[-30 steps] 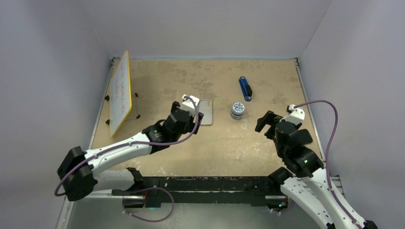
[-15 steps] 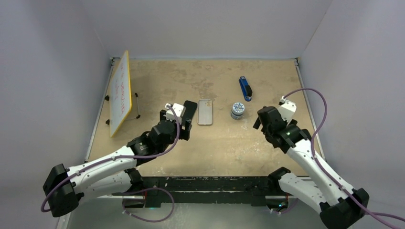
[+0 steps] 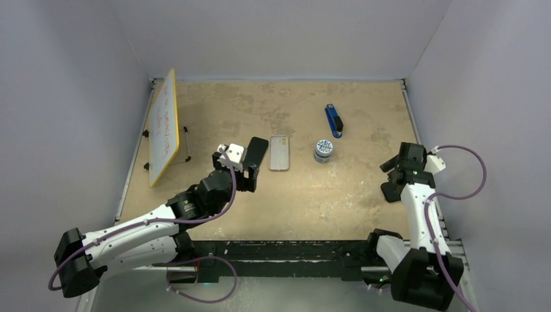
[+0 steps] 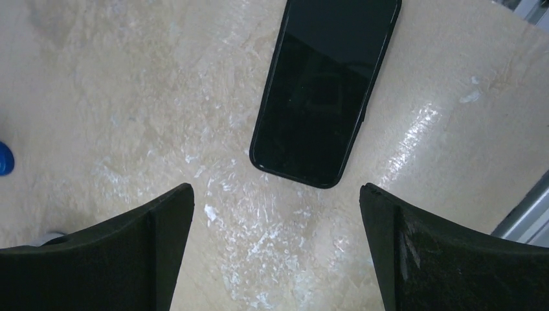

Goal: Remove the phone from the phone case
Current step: Pick up the phone at the center of the board, then remove the phone case from the phone.

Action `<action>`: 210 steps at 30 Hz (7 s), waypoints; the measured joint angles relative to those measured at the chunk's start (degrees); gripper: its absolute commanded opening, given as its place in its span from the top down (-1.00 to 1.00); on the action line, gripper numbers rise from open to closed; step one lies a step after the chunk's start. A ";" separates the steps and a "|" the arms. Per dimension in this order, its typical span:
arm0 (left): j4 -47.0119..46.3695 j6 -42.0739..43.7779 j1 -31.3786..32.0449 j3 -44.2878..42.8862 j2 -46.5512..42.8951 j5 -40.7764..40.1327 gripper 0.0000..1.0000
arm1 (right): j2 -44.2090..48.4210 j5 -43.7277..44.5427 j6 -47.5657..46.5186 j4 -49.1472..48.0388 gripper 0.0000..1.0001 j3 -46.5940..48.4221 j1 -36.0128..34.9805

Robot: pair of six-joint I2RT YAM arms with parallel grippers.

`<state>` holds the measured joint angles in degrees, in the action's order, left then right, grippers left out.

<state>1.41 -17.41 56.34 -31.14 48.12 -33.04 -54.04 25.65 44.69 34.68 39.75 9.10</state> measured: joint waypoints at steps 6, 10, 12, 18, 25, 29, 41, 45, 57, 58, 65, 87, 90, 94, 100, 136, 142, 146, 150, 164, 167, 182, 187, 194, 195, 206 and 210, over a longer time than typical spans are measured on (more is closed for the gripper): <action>0.00 0.04 1.25 0.13 -0.09 -2.73 -0.52 | -7.96 -9.05 -0.63 -5.79 -0.98 -0.42 10.62; 0.00 0.07 1.46 0.13 -0.13 -3.52 -0.52 | -11.78 -10.38 -0.90 -7.61 -0.98 -0.15 12.50; -0.02 0.11 1.57 0.17 -0.26 -3.67 -0.52 | -13.86 -10.32 -1.20 -7.87 -0.98 0.52 13.31; 0.00 0.46 2.23 0.98 -1.42 -4.44 -0.52 | -19.06 -10.23 -2.36 -8.68 -0.98 1.88 15.80; -0.02 0.48 2.36 1.05 -1.66 -4.90 -0.52 | -23.34 -10.88 -3.54 -10.16 -0.98 1.92 16.74; -0.02 0.48 2.43 1.05 -1.75 -4.98 -0.52 | -24.83 -11.17 -3.82 -11.04 -0.98 1.92 16.92; -0.04 0.48 2.62 1.05 -1.90 -5.31 -0.52 | -28.89 -11.50 -6.25 -11.30 -0.89 2.62 16.96; -0.04 0.48 2.62 1.05 -1.92 -5.33 -0.52 | -28.89 -11.93 -7.23 -11.41 -0.75 2.62 17.11; -0.09 0.46 2.62 1.05 -2.29 -5.27 -0.52 | -24.79 -16.61 -11.69 -16.04 0.10 -1.16 17.42; -0.09 0.46 2.62 1.05 -2.45 -5.27 -0.52 | -24.24 -18.05 -12.57 -16.72 0.18 -1.60 17.49; -0.55 0.46 2.62 1.05 -3.17 -4.90 -0.52 | -23.30 -24.37 -15.41 -20.17 0.29 -2.56 14.93; -1.60 -3.32 2.62 1.05 -3.13 1.25 -0.51 | -8.66 -36.63 -11.37 -20.24 0.53 -11.37 -15.58; -2.03 -5.79 2.62 1.05 -2.56 3.17 -0.51 | -5.42 -39.43 -10.78 -22.01 0.56 -13.51 -17.73; -2.95 -8.68 2.62 1.05 -0.11 5.77 -0.50 | -4.70 -42.34 -10.10 -25.64 0.66 -16.50 -20.24; -3.58 -13.51 2.62 1.03 4.98 9.11 -0.50 | -2.97 -46.51 -8.11 -32.94 0.77 -21.20 -23.43; -23.10 -40.33 2.56 -4.50 39.76 22.77 -0.38 | -8.98 -57.96 0.70 -62.12 0.93 -29.03 -35.08; -26.97 -43.19 2.05 -4.76 43.87 24.37 0.04 | -9.75 -57.88 0.50 -62.82 0.92 -29.07 -35.74; -28.92 -44.48 1.51 -4.44 44.04 25.11 0.43 | -9.77 -57.77 0.33 -63.14 0.89 -29.09 -36.00; -32.04 -45.11 1.05 -3.17 43.87 25.44 0.84 | -9.94 -57.33 0.13 -63.78 0.73 -29.22 -36.17; -35.12 -40.04 -2.75 10.84 27.04 23.67 1.00 | -6.56 -55.15 -1.60 -71.08 -0.55 -29.42 -36.22; -35.67 -38.64 -5.09 13.33 20.39 23.74 1.00 | -4.13 -54.88 -2.78 -73.31 -0.58 -29.64 -36.22; -34.53 -34.49 -12.17 11.76 4.46 33.57 1.00 | -7.13 -65.07 -7.15 -92.26 -0.36 -30.32 -37.53; -32.70 -32.87 -13.49 7.93 4.26 38.51 1.00 | -9.66 -70.77 -9.90 -97.46 -0.25 -27.93 -40.15; -32.48 -32.46 -15.56 4.85 5.35 45.46 1.00 | -11.80 -76.13 -14.69 -99.30 -0.16 -23.80 -40.72; -32.44 -32.46 -15.72 4.57 5.46 46.10 1.00 | -12.17 -76.65 -15.28 -99.32 -0.14 -23.28 -40.72; -32.39 -32.81 -18.58 3.08 6.49 53.22 1.00 | -16.41 -84.02 -17.18 -104.39 0.11 -21.46 -41.00; -32.57 -33.59 -19.98 2.54 7.26 55.71 1.00 | -19.12 -85.72 -17.11 -106.90 0.22 -20.26 -41.13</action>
<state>-31.16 -51.00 36.36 -28.60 55.37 22.68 -73.17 -60.07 27.57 -72.23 19.49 -32.03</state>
